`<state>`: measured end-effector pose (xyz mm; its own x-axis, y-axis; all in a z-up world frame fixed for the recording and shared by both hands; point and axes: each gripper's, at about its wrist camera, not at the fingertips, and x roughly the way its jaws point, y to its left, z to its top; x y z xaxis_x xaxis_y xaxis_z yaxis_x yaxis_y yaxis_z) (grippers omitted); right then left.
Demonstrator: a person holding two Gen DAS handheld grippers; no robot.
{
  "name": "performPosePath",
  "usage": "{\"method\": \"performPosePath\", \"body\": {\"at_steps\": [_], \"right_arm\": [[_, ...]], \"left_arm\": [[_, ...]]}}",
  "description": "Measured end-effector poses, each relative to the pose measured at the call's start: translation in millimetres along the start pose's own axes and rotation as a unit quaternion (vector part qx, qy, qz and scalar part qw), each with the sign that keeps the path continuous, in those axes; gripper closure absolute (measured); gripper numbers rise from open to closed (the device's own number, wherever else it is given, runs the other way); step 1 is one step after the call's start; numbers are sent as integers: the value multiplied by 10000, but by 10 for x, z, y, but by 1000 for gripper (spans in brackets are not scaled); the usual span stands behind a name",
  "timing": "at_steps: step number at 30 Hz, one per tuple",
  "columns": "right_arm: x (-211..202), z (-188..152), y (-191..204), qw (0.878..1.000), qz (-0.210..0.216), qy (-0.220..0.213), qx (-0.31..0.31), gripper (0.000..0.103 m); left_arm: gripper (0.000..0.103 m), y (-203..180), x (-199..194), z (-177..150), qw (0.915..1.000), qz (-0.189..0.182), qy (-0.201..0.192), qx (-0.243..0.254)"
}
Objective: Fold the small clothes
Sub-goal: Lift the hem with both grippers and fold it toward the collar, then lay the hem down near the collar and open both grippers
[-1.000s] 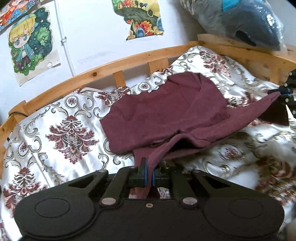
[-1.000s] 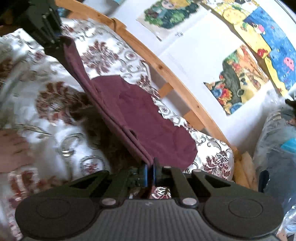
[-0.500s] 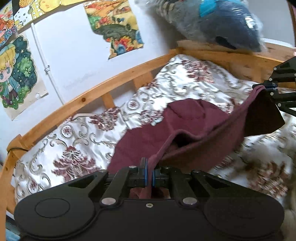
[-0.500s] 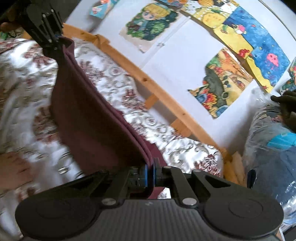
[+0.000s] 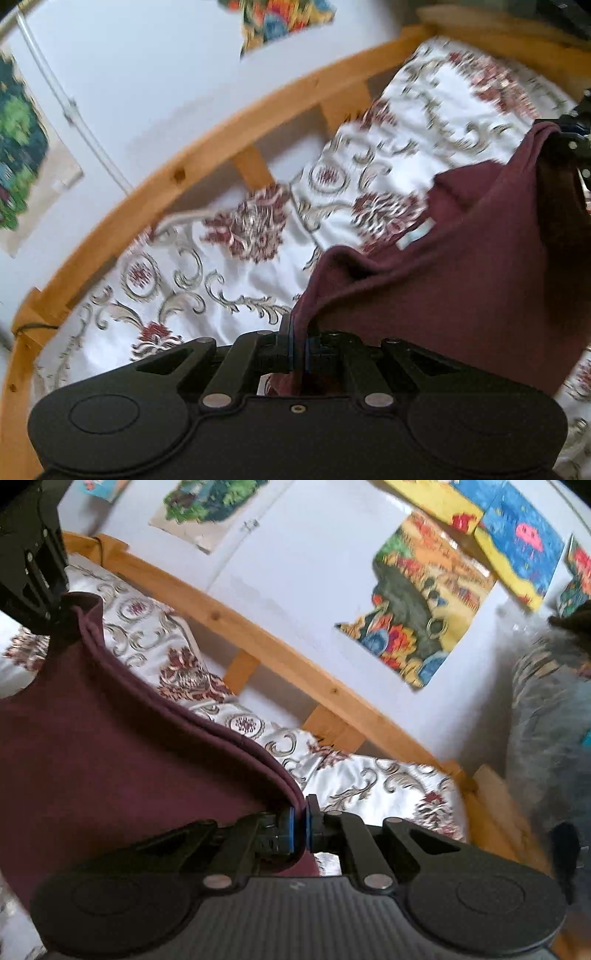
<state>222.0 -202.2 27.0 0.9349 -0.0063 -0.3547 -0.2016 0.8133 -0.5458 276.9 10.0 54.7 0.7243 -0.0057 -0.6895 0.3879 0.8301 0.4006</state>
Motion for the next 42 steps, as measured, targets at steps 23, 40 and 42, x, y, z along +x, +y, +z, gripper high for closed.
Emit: {"method": "performPosePath", "body": {"at_steps": [23,40,42], "right_arm": [[757,-412,-133,9876,691,425,1344,28],[343,-632,426,9898,1308,545,155,17],[343,-646,467,9889,1359,574,186,20]], "left_arm": [[88,72,1229,-194,9852,-526,1288,-1001],[15,316,893,-670,9707,67,742,-2283],[15,298,841,-723,9696,146,630,-2361]]}}
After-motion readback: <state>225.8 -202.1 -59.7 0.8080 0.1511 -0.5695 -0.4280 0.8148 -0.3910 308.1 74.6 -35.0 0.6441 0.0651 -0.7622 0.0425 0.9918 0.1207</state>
